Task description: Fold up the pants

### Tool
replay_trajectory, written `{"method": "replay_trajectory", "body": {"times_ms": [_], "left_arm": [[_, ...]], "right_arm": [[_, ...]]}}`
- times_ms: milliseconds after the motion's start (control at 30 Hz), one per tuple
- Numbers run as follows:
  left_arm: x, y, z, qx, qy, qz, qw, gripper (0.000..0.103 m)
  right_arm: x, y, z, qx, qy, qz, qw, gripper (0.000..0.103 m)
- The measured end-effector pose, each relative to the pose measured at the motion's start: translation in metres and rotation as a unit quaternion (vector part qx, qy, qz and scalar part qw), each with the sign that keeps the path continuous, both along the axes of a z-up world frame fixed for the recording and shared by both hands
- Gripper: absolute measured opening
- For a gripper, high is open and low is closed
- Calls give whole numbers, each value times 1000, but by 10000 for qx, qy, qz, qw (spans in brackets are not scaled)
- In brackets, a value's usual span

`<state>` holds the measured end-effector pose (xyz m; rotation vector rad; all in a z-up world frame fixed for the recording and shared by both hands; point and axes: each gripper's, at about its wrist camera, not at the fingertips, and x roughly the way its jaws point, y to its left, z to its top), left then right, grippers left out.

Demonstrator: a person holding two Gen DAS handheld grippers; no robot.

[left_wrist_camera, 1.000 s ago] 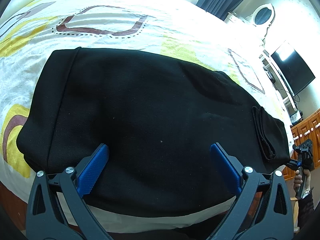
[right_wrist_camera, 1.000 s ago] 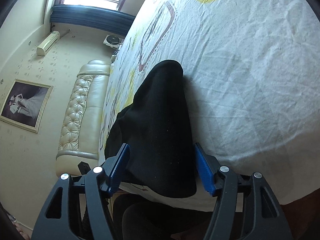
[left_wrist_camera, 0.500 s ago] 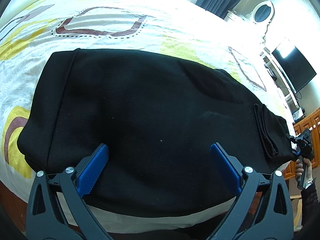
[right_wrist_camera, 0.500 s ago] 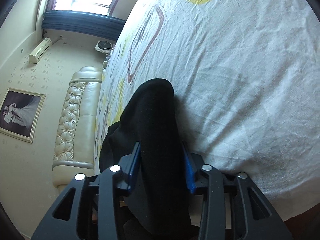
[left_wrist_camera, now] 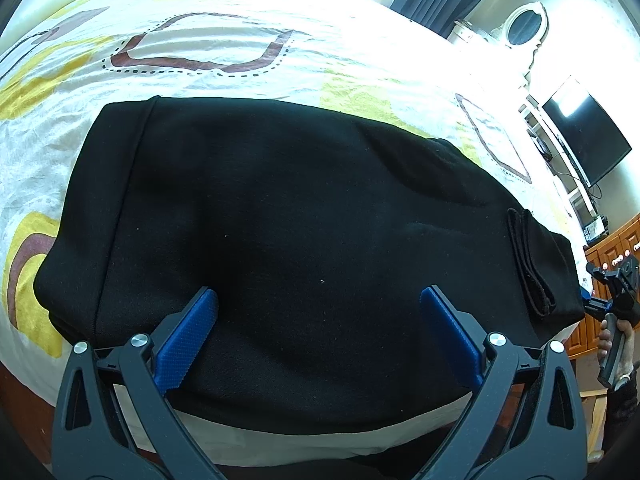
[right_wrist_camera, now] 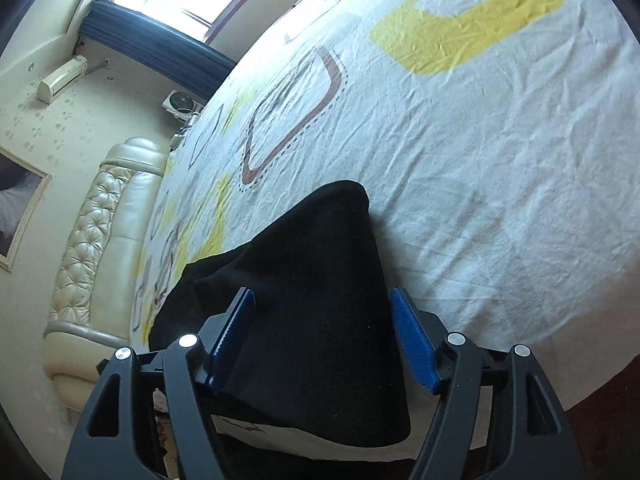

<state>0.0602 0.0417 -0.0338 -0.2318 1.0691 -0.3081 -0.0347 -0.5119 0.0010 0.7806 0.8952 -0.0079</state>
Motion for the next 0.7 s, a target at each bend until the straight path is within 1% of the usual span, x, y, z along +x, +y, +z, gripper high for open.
{"method": "replay_trajectory", "body": {"times_ms": [33,67,200,267,333,400,500,600,700], "left_arm": [[0,1,0,-3,4,-7,10000,101],[0,1,0,-6,7,-18,10000,101],[1,4,3,-106,42,-69,9999,101],[2,11,7,-351,101,-19,9993,101],[4,25,10,-791,165,109,9967,101],[6,44,12,-1265,258,308,9912,100],[7,80,19,-1749,194,747,9816,100],[4,119,25,-2113,-37,1121,9710,100],[2,152,19,-2365,-42,1331,9625,100]], "right_arm": [[-2,7,8,-208,-50,-85,9997,71],[-4,15,13,-309,-115,-142,9994,72],[-10,43,26,-413,-344,-226,9983,73],[-11,57,27,-448,-389,-171,9981,73],[-10,66,28,-476,-414,-80,9980,73],[-9,77,30,-505,-414,27,9979,73],[-10,89,32,-560,-462,184,9972,73],[-10,99,30,-645,-406,281,9967,73],[-8,106,26,-662,-329,389,9965,73]]}}
